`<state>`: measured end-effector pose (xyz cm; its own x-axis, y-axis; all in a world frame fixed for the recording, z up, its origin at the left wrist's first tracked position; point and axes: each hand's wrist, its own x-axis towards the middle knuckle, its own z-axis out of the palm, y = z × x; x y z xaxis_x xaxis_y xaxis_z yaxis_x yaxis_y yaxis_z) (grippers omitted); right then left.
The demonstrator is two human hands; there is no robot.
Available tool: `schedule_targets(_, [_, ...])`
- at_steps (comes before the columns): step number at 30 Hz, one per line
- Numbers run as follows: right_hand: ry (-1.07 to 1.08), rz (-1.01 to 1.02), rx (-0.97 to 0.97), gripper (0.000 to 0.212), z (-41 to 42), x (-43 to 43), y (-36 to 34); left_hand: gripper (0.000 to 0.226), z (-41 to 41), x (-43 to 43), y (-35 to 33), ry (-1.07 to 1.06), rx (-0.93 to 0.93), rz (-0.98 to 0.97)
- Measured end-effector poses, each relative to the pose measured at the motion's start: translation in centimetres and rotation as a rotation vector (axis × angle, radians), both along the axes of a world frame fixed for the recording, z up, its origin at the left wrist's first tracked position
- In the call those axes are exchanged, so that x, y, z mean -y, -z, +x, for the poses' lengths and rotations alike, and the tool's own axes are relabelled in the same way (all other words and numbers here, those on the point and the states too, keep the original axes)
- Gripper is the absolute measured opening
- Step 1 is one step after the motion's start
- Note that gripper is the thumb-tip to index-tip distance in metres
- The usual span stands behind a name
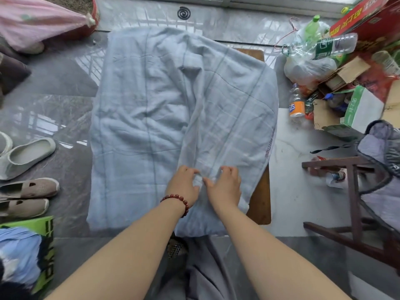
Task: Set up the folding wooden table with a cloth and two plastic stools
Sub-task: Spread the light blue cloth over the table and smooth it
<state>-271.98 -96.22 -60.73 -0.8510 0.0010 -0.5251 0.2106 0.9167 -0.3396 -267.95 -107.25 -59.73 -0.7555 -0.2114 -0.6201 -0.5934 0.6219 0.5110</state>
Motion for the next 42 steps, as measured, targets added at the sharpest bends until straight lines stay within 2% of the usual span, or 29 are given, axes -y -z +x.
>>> schedule_targets(3, [0.079, 0.054, 0.027, 0.054, 1.5, -0.9, 0.0, 0.04, 1.3, -1.2, -0.4, -0.092, 0.077, -0.083])
schedule_targets(5, [0.123, 0.052, 0.073, 0.053, 1.8, -1.5, 0.2, 0.049, 1.5, -2.0, -0.5, -0.156, 0.141, -0.18])
schedule_targets(9, [0.118, -0.036, 0.146, 0.021, 1.6, -2.3, 0.8, 0.067, 1.4, -3.5, -0.1, -0.149, 0.231, -0.262])
schedule_targets(13, [0.072, -0.1, 0.109, 0.026, 1.3, -3.1, 0.7, 0.062, 1.2, -4.4, 0.0, -0.111, 0.2, -0.314])
schedule_targets(17, [-0.027, -0.127, 0.069, 0.027, 2.0, -3.7, -0.5, 0.084, 1.6, -4.7, -0.6, -0.216, 0.148, -0.476])
schedule_targets(19, [-0.05, -0.131, 0.058, 0.026, 2.0, -4.0, -1.1, 0.078, 1.7, -4.6, -0.8, -0.356, 0.205, -0.361])
schedule_targets(22, [-0.054, -0.123, 0.035, 0.031, 1.7, -4.8, -2.4, 0.029, 1.4, -4.2, -1.2, -0.442, 0.191, -0.158])
schedule_targets(24, [-0.045, -0.107, 0.015, 0.031, 1.6, -5.6, -3.4, 0.017, 1.4, -4.3, -2.1, -0.41, 0.145, -0.134])
schedule_targets(29, [0.016, -0.104, -0.033, 0.035, 1.9, -8.0, -5.1, 0.009, 1.0, -5.6, -4.2, -0.305, 0.14, -0.087])
schedule_targets(37, [0.115, -0.171, -0.216, 0.02, 0.3, -10.0, -5.8, 0.009, -0.2, -7.3, -5.3, -0.223, 0.019, -0.034])
schedule_targets(42, [0.166, -0.146, -0.053, 0.022, -1.2, -10.5, -5.2, 0.019, -0.1, -7.1, -4.5, -0.233, 0.001, 0.008])
